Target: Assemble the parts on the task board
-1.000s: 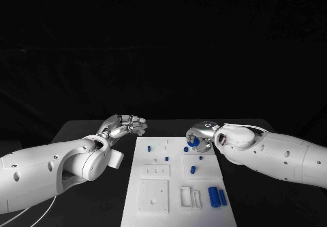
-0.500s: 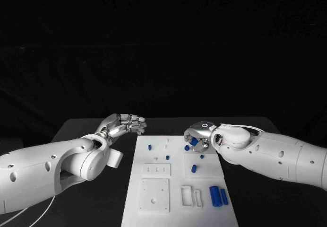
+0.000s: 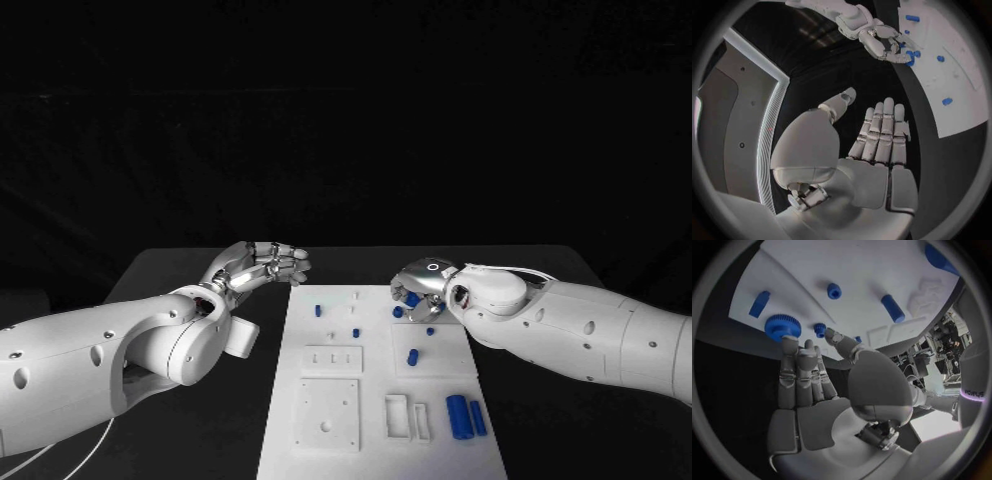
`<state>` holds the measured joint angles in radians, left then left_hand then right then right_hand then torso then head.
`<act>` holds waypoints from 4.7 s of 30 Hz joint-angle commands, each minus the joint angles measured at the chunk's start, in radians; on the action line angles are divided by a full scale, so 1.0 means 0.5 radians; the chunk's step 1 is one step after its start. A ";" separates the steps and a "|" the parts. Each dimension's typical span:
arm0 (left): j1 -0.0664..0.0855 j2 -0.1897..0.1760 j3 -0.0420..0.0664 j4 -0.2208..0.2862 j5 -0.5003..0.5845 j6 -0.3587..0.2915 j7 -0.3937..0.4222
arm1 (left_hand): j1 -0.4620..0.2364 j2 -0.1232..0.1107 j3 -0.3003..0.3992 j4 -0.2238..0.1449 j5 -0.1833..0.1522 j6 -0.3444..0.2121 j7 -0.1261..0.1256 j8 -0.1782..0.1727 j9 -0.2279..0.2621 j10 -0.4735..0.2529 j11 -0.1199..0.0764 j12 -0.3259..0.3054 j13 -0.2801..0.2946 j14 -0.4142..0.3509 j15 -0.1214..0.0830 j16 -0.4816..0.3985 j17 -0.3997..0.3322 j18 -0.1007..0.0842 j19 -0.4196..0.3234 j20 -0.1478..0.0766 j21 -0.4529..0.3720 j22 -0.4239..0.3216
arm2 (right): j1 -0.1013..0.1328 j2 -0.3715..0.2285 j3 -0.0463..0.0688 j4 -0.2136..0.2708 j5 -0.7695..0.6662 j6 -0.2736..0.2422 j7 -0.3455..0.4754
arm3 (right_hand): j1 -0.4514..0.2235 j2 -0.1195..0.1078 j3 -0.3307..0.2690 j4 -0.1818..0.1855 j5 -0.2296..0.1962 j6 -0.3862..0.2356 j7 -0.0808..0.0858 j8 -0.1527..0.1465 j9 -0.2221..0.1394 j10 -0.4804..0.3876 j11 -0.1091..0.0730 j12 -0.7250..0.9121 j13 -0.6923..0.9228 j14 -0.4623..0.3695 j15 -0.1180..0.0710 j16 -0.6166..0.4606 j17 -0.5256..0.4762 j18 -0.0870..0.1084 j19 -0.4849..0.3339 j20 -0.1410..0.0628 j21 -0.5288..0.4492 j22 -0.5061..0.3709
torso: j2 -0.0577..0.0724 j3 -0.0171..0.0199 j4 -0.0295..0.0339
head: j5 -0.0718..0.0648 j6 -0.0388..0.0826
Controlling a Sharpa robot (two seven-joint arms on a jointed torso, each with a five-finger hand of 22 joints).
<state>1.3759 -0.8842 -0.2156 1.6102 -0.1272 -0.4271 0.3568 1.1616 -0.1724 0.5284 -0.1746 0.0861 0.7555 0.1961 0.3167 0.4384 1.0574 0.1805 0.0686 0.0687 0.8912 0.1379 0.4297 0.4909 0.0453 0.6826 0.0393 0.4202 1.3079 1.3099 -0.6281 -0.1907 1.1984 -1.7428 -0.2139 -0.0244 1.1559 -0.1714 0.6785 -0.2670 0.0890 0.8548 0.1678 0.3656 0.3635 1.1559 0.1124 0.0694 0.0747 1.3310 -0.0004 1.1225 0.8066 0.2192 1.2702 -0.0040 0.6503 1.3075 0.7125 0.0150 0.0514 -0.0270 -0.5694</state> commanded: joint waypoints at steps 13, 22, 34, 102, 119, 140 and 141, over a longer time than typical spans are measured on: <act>0.011 0.008 0.003 -0.006 -0.009 0.024 0.006 | -0.021 -0.006 0.017 0.006 -0.010 -0.001 0.011 -0.010 -0.003 -0.022 0.002 -0.006 -0.002 -0.011 0.006 -0.011 -0.003 0.024 -0.010 0.000 -0.009 0.035 | -0.002 0.003 0.001 0.017 -0.042 0.022 -0.013 | -0.025 -0.013 0.025 0.020 -0.027 0.040 -0.010 0.000 0.002 0.038 -0.011 0.010 0.002 -0.017 -0.013 0.028 -0.018 0.085 0.021 -0.036 0.024 0.042 | 0.030 -0.0030 0.000 | 0.000 -0.003; 0.011 0.015 0.003 -0.015 -0.009 0.028 0.003 | -0.022 -0.004 0.020 0.007 -0.010 -0.001 0.011 -0.010 -0.004 -0.023 0.002 -0.005 -0.002 -0.011 0.006 -0.012 -0.003 0.025 -0.011 0.000 -0.009 0.035 | -0.002 0.015 0.001 0.001 -0.055 0.025 -0.020 | -0.034 -0.009 0.033 0.026 -0.044 0.060 -0.016 0.007 0.005 0.068 -0.021 0.018 0.009 -0.021 -0.023 0.039 -0.030 0.085 0.019 -0.038 0.030 0.041 | 0.039 -0.0030 0.003 | -0.009 -0.009; 0.011 0.014 0.003 -0.009 -0.009 0.029 0.003 | -0.024 -0.005 0.021 0.008 -0.011 -0.001 0.011 -0.010 -0.004 -0.025 0.003 -0.005 -0.002 -0.011 0.006 -0.013 -0.003 0.025 -0.012 0.001 -0.009 0.035 | -0.008 0.042 0.001 -0.030 -0.066 0.026 -0.023 | -0.042 -0.004 0.051 0.043 -0.063 0.082 -0.019 0.014 0.008 0.096 -0.030 0.022 0.018 -0.024 -0.032 0.050 -0.044 0.085 0.018 -0.037 0.038 0.040 | 0.045 -0.0036 0.003 | -0.006 -0.019; 0.012 0.042 0.036 -0.024 -0.011 0.021 0.004 | -0.019 -0.004 0.031 0.003 -0.009 -0.002 0.011 -0.010 -0.004 -0.037 0.006 -0.006 -0.002 -0.006 0.005 -0.015 -0.002 0.028 -0.012 0.001 -0.008 0.035 | -0.028 0.391 0.069 -0.225 -0.241 -0.394 -0.331 | -0.009 0.011 0.313 0.082 -0.080 0.298 -0.103 0.093 0.057 0.328 -0.125 0.075 0.181 -0.036 -0.126 0.129 -0.127 0.085 0.067 -0.085 0.407 0.047 | 0.071 -0.0165 0.011 | 0.009 0.041; 0.046 0.038 0.044 -0.011 -0.021 0.019 0.004 | -0.018 -0.006 0.032 0.000 -0.010 -0.002 0.011 -0.010 -0.004 -0.038 0.007 -0.005 -0.001 -0.006 0.005 -0.016 -0.002 0.029 -0.012 0.001 -0.007 0.036 | -0.028 0.434 0.069 -0.274 -0.241 -0.359 -0.323 | -0.010 0.008 0.316 0.083 -0.080 0.297 -0.103 0.092 0.057 0.327 -0.125 0.072 0.184 -0.037 -0.125 0.131 -0.128 0.085 0.066 -0.086 0.412 0.046 | 0.108 -0.0276 0.032 | 0.007 0.026; 0.050 0.040 0.044 -0.013 -0.022 0.016 0.004 | -0.019 -0.008 0.033 -0.001 -0.010 -0.001 0.011 -0.009 -0.004 -0.040 0.007 -0.004 -0.001 -0.006 0.006 -0.018 -0.002 0.029 -0.013 0.002 -0.006 0.036 | -0.031 0.450 0.068 -0.302 -0.236 -0.317 -0.304 | -0.013 0.008 0.318 0.084 -0.080 0.296 -0.102 0.091 0.058 0.326 -0.125 0.069 0.187 -0.038 -0.125 0.133 -0.130 0.085 0.063 -0.088 0.416 0.045 | 0.119 -0.0324 0.030 | 0.012 0.011; 0.050 0.041 0.044 -0.013 -0.022 0.017 0.004 | -0.019 -0.008 0.033 -0.001 -0.010 -0.001 0.011 -0.009 -0.004 -0.040 0.007 -0.004 -0.001 -0.006 0.006 -0.018 -0.002 0.029 -0.013 0.002 -0.006 0.036 | -0.031 0.450 0.068 -0.301 -0.236 -0.316 -0.304 | -0.013 0.008 0.318 0.084 -0.080 0.296 -0.102 0.091 0.058 0.326 -0.125 0.069 0.187 -0.038 -0.125 0.133 -0.130 0.085 0.063 -0.088 0.416 0.045 | 0.118 -0.0329 0.030 | 0.012 0.008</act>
<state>1.3973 -0.8658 -0.1946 1.6018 -0.1331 -0.4257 0.3492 1.1578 -0.1762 0.5392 -0.1743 0.0860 0.7555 0.1961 0.3167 0.4374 1.0469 0.1840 0.0687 0.0688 0.8913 0.1378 0.4259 0.4904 0.0445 0.6826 0.0393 0.4203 1.3073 1.2967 -0.4033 -0.1553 1.0477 -1.8480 -0.3993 -0.1823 1.1405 -0.1683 0.8337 -0.2248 0.0462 0.9958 0.1160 0.4062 0.3915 1.3101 0.0484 0.1042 0.1668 1.3131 -0.0575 1.1848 0.7424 0.1914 1.3005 -0.0373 0.8516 1.3081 0.7717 -0.0012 0.0673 -0.0218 -0.5633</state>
